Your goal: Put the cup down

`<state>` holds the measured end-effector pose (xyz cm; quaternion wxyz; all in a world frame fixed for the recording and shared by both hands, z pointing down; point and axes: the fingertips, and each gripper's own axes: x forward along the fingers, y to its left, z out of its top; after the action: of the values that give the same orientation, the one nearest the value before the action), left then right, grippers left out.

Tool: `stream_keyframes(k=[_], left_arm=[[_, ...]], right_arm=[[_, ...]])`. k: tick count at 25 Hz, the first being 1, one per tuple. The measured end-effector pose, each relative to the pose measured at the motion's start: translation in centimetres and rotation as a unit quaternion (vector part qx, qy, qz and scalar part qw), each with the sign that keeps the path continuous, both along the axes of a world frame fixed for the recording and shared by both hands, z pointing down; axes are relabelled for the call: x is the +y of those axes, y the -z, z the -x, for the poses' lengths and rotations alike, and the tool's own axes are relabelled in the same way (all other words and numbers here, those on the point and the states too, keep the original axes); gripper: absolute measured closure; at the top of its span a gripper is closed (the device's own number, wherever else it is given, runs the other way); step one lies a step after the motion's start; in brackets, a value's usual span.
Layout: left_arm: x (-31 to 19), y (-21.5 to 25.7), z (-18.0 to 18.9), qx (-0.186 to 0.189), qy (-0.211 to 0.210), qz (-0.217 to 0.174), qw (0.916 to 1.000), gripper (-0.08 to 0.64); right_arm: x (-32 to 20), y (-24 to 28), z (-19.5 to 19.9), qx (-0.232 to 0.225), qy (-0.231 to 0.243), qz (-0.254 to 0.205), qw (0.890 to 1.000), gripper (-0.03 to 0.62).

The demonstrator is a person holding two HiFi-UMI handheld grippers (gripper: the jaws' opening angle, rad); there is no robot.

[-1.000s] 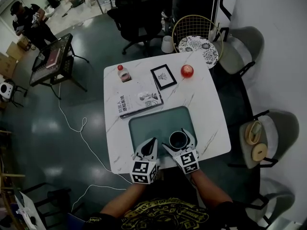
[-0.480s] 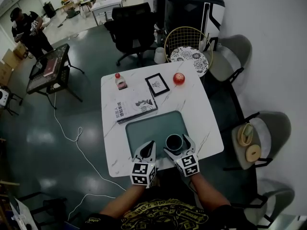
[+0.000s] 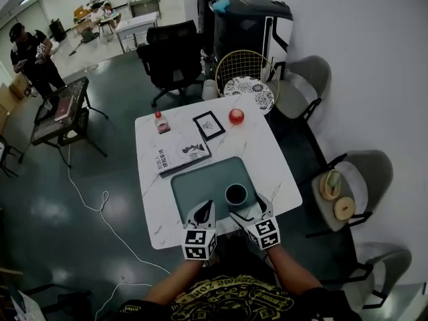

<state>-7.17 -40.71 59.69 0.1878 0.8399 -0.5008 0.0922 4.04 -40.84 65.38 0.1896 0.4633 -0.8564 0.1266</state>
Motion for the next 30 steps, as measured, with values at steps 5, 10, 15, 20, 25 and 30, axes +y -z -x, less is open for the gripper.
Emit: stream_keyframes(k=[5,10,15,20,25,30], left_arm=[[1.6,0.6,-0.1,-0.003,-0.005,-0.004,1.0,0.549],[3.3,0.6,-0.5,-0.005,-0.009,-0.006,0.9999,0.549],[4.4,1.5,-1.5,-0.006,-0.007,-0.014,0.9999,0.549],[5.5,3.2,-4.6,-0.002,-0.016,-0.028,0.9995,0.549],[7.2,4.5,-9.7,0.004,-0.017,-0.036,0.9992,0.549],[9.4,5.8,-15.3,0.006,-0.009,-0.041,0.9991,0.549]], right_arm=[[2.5,2.0,-0.8,-0.024,-0.025,-0.01,0.999,0.126],[4.6,4.8,-1.0,-0.039,-0.032,-0.031,0.998,0.225],[6.0,6.3,-1.5,-0.052,-0.024,-0.04,0.998,0.327],[7.1,7.6,-3.3,-0.055,-0.012,-0.052,0.997,0.517],[8.4,10.0,-6.7,-0.045,0.015,-0.067,0.997,0.584],[10.6,11.1,-11.3,-0.044,0.053,-0.075,0.995,0.586]])
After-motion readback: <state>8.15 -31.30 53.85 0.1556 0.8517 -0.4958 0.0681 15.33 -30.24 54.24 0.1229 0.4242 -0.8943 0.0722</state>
